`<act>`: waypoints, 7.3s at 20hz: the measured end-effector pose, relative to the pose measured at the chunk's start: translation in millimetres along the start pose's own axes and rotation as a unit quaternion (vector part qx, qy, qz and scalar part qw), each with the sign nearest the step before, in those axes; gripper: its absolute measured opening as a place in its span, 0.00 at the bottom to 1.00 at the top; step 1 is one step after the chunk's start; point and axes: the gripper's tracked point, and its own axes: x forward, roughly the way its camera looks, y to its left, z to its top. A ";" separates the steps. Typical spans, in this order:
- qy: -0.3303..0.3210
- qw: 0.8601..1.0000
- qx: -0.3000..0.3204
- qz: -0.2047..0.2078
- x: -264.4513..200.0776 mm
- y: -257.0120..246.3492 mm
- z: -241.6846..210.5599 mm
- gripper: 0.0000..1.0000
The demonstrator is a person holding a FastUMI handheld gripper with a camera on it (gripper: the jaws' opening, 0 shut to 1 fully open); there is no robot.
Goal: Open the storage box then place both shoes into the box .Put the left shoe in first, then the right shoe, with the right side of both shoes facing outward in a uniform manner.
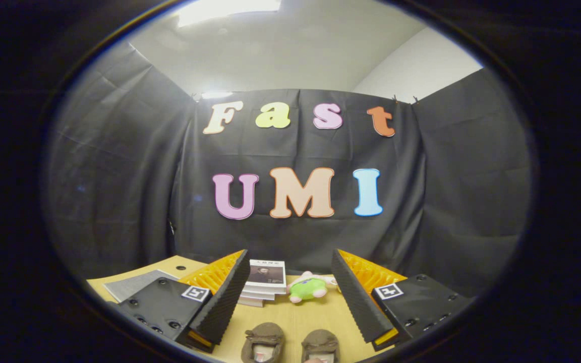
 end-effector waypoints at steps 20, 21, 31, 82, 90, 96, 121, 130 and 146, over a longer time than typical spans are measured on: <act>0.248 0.896 0.316 0.190 -7.4 90.1 -120.8 1.00; 0.267 0.876 0.345 0.205 -10.7 101.3 -127.2 1.00; 0.400 0.705 0.518 0.272 -41.0 176.8 -196.8 0.98; 0.407 0.685 0.423 0.431 -50.7 380.8 -42.8 0.19; 0.411 0.706 0.396 0.419 -38.3 416.1 -52.6 0.54; 0.383 0.747 0.372 0.395 -19.4 386.2 -59.2 0.97; 0.307 0.930 0.103 0.172 16.3 78.7 -164.7 1.00; 0.370 0.921 0.023 0.119 -2.2 26.0 -269.5 1.00; 0.489 0.867 0.018 0.098 -24.1 30.2 -358.8 0.55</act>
